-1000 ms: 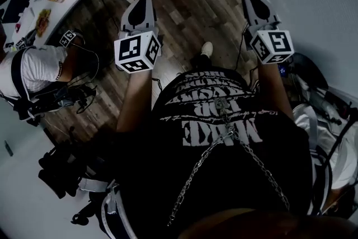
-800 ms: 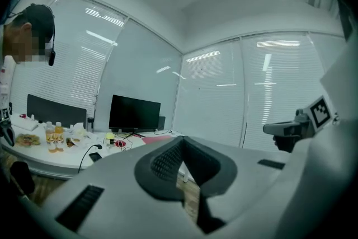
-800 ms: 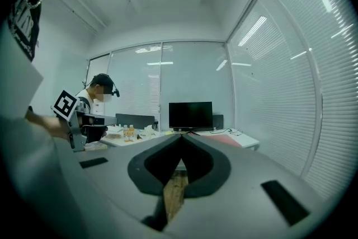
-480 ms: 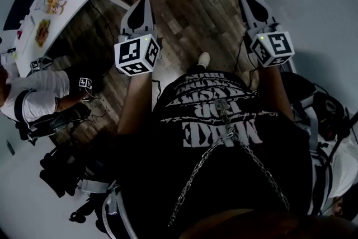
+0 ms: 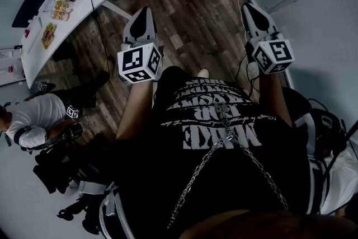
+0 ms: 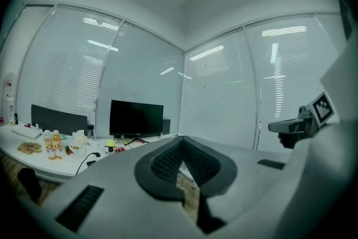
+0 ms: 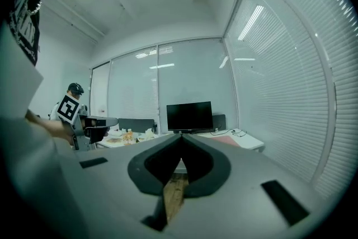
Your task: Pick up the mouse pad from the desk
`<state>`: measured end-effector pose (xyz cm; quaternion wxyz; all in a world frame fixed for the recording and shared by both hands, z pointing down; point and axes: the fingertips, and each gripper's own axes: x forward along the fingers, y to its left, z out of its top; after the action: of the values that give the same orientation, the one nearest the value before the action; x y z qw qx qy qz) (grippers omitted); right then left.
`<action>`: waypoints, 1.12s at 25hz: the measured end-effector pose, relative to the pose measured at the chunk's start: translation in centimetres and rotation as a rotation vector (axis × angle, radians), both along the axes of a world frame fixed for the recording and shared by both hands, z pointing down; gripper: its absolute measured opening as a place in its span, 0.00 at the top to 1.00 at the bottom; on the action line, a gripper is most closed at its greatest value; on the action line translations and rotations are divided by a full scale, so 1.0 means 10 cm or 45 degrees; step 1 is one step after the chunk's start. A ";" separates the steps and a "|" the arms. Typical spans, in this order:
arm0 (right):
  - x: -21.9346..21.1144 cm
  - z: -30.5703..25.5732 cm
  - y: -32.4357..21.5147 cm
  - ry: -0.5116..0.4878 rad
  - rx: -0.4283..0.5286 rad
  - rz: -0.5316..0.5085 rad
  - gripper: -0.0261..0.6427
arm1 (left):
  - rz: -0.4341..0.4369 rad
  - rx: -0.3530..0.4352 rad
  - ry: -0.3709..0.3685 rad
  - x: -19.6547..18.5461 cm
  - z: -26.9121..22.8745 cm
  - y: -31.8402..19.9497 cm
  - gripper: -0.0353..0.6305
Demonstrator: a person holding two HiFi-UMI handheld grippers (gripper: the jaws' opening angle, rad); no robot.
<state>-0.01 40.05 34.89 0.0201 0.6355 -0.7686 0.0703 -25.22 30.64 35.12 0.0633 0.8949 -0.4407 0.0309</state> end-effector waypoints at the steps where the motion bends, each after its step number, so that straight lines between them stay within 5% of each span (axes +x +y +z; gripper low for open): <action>1: 0.01 0.01 -0.01 -0.010 -0.002 -0.004 0.96 | -0.006 -0.001 -0.005 -0.01 0.00 -0.03 0.94; 13: 0.16 0.19 -0.74 -0.071 -0.052 0.003 0.96 | 0.010 -0.038 0.022 0.12 0.22 -0.84 0.94; 28: 0.47 -0.05 -2.02 0.055 -0.042 0.165 0.96 | 0.168 -0.049 0.078 0.53 0.15 -2.30 0.94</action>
<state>4.69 19.88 34.40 0.0425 0.6850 -0.7239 0.0705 -19.90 7.61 36.61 0.0917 0.9212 -0.3779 0.0163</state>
